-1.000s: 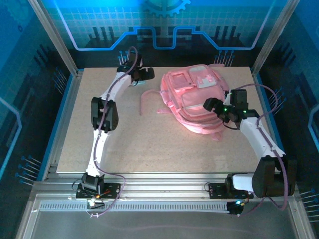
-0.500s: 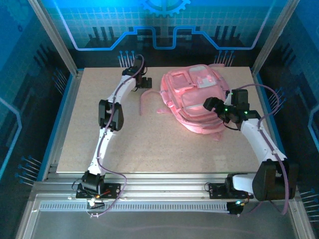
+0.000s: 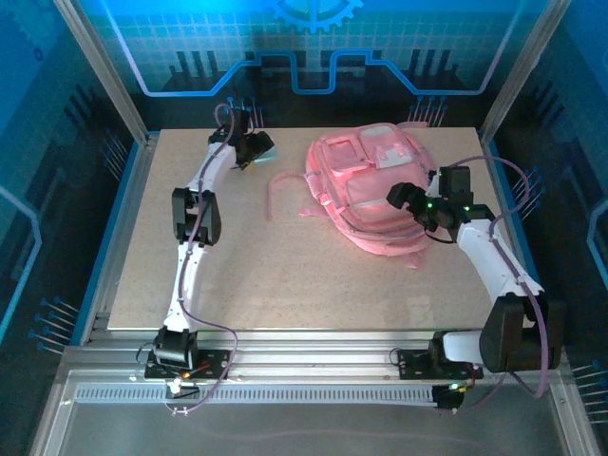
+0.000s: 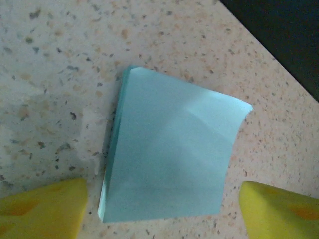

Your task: Pack the student bag

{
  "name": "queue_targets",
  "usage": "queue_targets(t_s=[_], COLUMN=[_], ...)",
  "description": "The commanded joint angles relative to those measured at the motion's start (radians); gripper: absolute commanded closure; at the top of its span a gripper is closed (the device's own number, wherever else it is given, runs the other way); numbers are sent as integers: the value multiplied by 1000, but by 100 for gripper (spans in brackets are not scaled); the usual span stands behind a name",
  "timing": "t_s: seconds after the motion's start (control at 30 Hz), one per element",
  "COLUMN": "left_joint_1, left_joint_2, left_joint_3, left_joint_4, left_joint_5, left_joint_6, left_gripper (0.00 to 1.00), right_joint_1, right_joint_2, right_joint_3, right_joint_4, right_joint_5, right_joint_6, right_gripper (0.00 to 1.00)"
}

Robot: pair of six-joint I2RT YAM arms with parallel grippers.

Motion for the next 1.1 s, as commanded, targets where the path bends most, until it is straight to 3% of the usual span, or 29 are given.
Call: queue_targets(t_s=[0.0, 0.13, 0.2, 0.3, 0.47, 0.57, 0.87, 1.07], left_joint_1=[-6, -7, -9, -9, -18, -28, -78, -88], left_joint_2=[73, 90, 101, 103, 80, 12, -380, -590], left_joint_3=[23, 21, 20, 17, -9, -114, -747, -1092], left_joint_4=[7, -10, -18, -21, -19, 30, 298, 378], left_joint_5=[50, 71, 82, 91, 88, 108, 131, 124], left_joint_6=[-55, -32, -35, -43, -31, -40, -50, -24], left_gripper=[34, 62, 84, 99, 100, 100, 100, 100], right_joint_1=[8, 6, 3, 3, 1, 1, 13, 82], right_joint_2=[9, 17, 22, 27, 12, -1, -34, -37], right_joint_3=[40, 44, 46, 52, 49, 43, 29, 35], right_joint_4=[-26, -28, -29, -36, -41, -38, -12, -8], right_joint_5=[25, 32, 32, 26, 33, 30, -3, -11], right_joint_6=[-25, -34, -36, -40, -46, -41, -14, -8], right_gripper=[9, 9, 9, 8, 8, 8, 8, 8])
